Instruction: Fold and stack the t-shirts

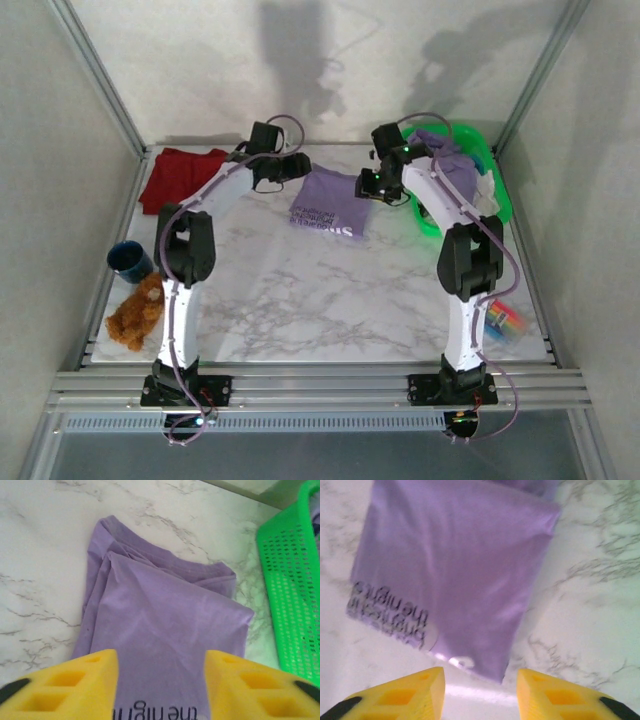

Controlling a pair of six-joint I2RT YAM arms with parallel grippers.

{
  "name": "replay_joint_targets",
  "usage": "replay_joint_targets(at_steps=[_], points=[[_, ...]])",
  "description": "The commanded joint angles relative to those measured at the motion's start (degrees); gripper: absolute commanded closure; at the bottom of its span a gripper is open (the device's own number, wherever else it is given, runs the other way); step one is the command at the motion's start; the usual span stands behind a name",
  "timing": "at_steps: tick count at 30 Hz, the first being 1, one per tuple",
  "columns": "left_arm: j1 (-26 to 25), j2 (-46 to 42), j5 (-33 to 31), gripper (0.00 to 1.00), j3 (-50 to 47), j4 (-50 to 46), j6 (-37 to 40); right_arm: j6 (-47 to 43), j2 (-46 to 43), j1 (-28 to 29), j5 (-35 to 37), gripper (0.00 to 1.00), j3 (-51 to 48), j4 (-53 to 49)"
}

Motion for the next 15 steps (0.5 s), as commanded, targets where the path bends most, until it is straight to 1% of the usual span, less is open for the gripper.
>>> replay_joint_targets(at_steps=[1, 4, 6, 8, 11, 15], points=[[-1.70, 0.48, 0.10, 0.64, -6.49, 2.07, 1.34, 5.42, 2.44, 0.98, -4.75, 0.67, -4.43, 5.32], [-3.18, 2.43, 0.00, 0.76, -8.30, 3.95, 1.46, 6.69, 6.39, 1.61, -7.50, 0.74, -3.75, 7.80], [-3.77, 4.12, -0.70, 0.79, -9.03, 4.76, 1.21, 6.35, 9.67, 1.82, -8.77, 0.78, -2.20, 7.92], [-4.10, 5.31, -2.07, 0.80, -9.78, 4.96, 1.27, 6.02, 12.53, 1.84, -9.17, 0.80, -0.78, 6.95], [-4.31, 4.92, -4.32, 0.80, -12.89, 5.82, 1.44, 4.98, 15.10, 1.91, -8.99, 0.82, -0.36, 5.39], [-4.41, 2.59, -6.00, 0.81, -18.10, 5.93, 2.17, 4.59, 14.73, 2.43, -9.38, 0.82, -3.65, 4.02]])
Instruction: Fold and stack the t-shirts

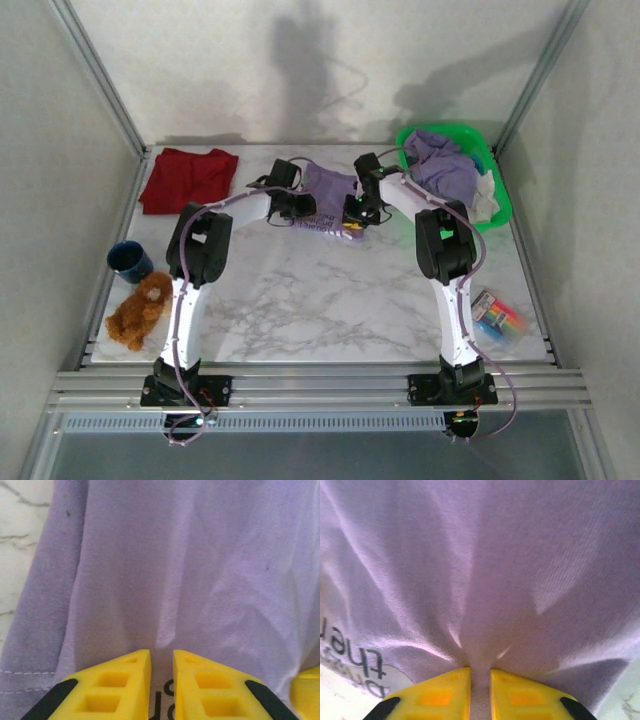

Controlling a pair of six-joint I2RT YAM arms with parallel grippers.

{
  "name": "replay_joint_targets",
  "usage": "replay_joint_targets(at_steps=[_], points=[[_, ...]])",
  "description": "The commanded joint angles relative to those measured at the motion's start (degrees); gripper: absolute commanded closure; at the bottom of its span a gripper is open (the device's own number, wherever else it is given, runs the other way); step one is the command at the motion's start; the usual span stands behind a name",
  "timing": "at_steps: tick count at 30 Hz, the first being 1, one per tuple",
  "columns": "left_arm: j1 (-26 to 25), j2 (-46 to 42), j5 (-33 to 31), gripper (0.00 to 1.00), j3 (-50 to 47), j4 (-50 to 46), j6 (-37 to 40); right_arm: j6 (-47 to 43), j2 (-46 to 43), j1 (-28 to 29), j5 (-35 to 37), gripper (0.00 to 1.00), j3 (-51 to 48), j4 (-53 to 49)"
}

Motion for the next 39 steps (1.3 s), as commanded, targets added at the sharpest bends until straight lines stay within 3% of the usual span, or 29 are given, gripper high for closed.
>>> replay_joint_targets(at_steps=[1, 9, 13, 17, 21, 25, 30, 34, 39], points=[[-0.06, -2.13, -3.96, 0.81, -6.07, -1.93, 1.12, -0.18, -0.60, 1.19, -0.70, 0.82, -3.04, -2.95], [-1.51, -18.31, -5.54, 0.81, -29.21, 3.30, -3.13, 3.81, -14.30, 6.64, -2.80, 0.78, -24.24, 1.57], [-5.38, -28.03, -5.42, 0.78, -40.16, 5.18, -7.80, 8.27, -23.39, 12.38, -2.23, 0.75, -33.51, 3.82], [-10.50, -35.42, -7.02, 0.72, -45.19, 3.96, -11.18, 10.52, -29.97, 15.65, 0.63, 0.73, -36.01, 2.16], [-10.74, -41.26, -9.72, 0.66, -43.11, -0.20, -11.84, 9.60, -35.21, 15.21, 5.38, 0.65, -33.80, -1.53], [-5.61, -40.93, -9.91, 0.59, -35.36, -5.61, -7.38, 6.67, -35.11, 11.31, 6.86, 0.60, -29.62, -3.60], [0.12, -33.40, -5.71, 0.56, -27.54, -5.71, -1.79, 2.00, -29.33, 5.34, 5.40, 0.56, -25.39, -0.55], [0.82, -26.89, -2.49, 0.54, -22.66, -4.66, 0.61, -0.82, -23.79, 2.58, 4.74, 0.54, -21.91, 1.08], [0.87, -21.26, -3.80, 0.54, -19.62, -5.22, 1.58, -2.48, -18.40, 1.53, 3.49, 0.53, -18.61, 1.79]])
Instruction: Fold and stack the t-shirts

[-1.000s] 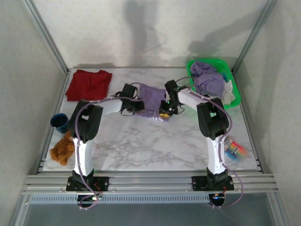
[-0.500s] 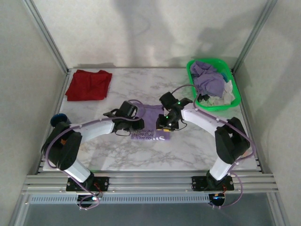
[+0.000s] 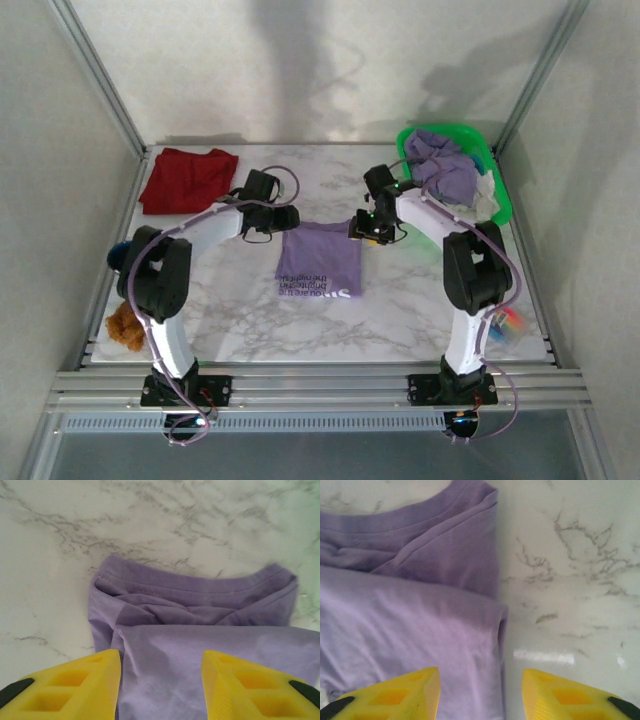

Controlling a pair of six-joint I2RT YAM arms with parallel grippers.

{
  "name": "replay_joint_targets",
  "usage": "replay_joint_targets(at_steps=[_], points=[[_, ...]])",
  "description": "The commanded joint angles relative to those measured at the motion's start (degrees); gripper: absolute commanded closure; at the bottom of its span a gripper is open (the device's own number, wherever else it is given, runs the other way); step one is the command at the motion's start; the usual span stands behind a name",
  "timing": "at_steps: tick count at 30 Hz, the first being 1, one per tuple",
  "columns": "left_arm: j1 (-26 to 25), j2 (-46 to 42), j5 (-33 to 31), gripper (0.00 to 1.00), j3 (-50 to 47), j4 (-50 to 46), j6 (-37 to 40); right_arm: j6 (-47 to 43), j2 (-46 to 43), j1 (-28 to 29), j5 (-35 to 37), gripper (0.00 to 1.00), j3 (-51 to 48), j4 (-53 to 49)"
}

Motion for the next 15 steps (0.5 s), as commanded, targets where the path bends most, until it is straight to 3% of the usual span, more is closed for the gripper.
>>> replay_joint_targets(at_steps=[1, 6, 9, 15], points=[[-0.10, 2.52, 0.09, 0.54, 2.24, -2.05, 2.34, -2.51, 2.52, -0.21, -1.30, 0.53, 2.96, 0.64], [-0.10, 5.14, -0.56, 0.55, 1.63, -0.57, 2.47, -2.77, 6.45, -0.71, -1.13, 0.53, 5.61, 0.58], [-0.10, 6.40, 1.25, 0.64, 1.54, 1.00, 2.13, -3.22, 7.79, -0.91, -1.74, 0.57, 7.04, 0.38], [-0.16, 6.35, 0.81, 0.84, 1.37, 2.07, 1.39, -3.08, 6.08, -0.91, -3.28, 0.79, 6.46, -0.06]])
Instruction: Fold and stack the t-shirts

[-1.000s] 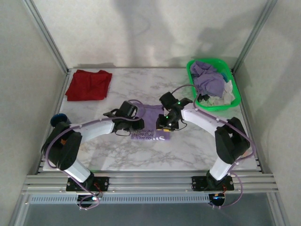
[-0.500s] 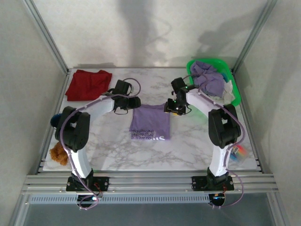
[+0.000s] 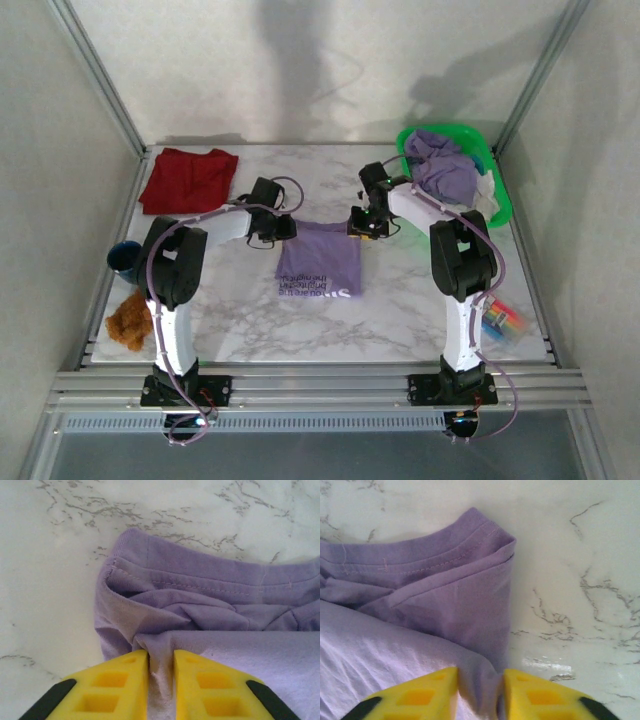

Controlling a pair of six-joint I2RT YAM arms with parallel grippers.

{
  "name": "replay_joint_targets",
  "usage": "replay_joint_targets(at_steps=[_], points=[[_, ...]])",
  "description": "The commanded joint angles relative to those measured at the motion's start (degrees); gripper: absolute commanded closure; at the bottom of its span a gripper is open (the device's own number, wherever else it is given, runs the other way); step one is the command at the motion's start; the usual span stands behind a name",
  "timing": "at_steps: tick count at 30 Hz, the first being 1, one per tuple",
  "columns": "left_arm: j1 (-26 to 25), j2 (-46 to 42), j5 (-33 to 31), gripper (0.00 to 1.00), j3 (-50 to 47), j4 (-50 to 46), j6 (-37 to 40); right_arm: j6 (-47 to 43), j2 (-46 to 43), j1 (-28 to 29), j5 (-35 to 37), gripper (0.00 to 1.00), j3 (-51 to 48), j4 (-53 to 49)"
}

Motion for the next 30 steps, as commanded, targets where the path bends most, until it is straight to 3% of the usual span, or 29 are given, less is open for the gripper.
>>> replay_joint_targets(at_steps=[1, 5, 14, 30], points=[[-0.19, -0.14, -0.12, 0.86, 0.99, 0.91, 0.04, -0.24, -1.57, -0.30, -1.95, 0.84, 0.46, -1.11], [-0.11, -3.44, -1.15, 0.96, 0.58, -0.79, -0.09, -0.08, -4.36, -0.15, -2.48, 1.00, -0.35, -2.22], [0.05, -11.24, -2.24, 1.00, -0.24, -5.62, -0.38, 1.41, -11.87, 0.81, -4.02, 1.00, -2.19, -4.40], [1.21, -9.19, 1.50, 1.00, 3.52, -5.22, -0.08, -0.32, -14.23, 1.52, -4.23, 1.00, -2.89, -2.02]])
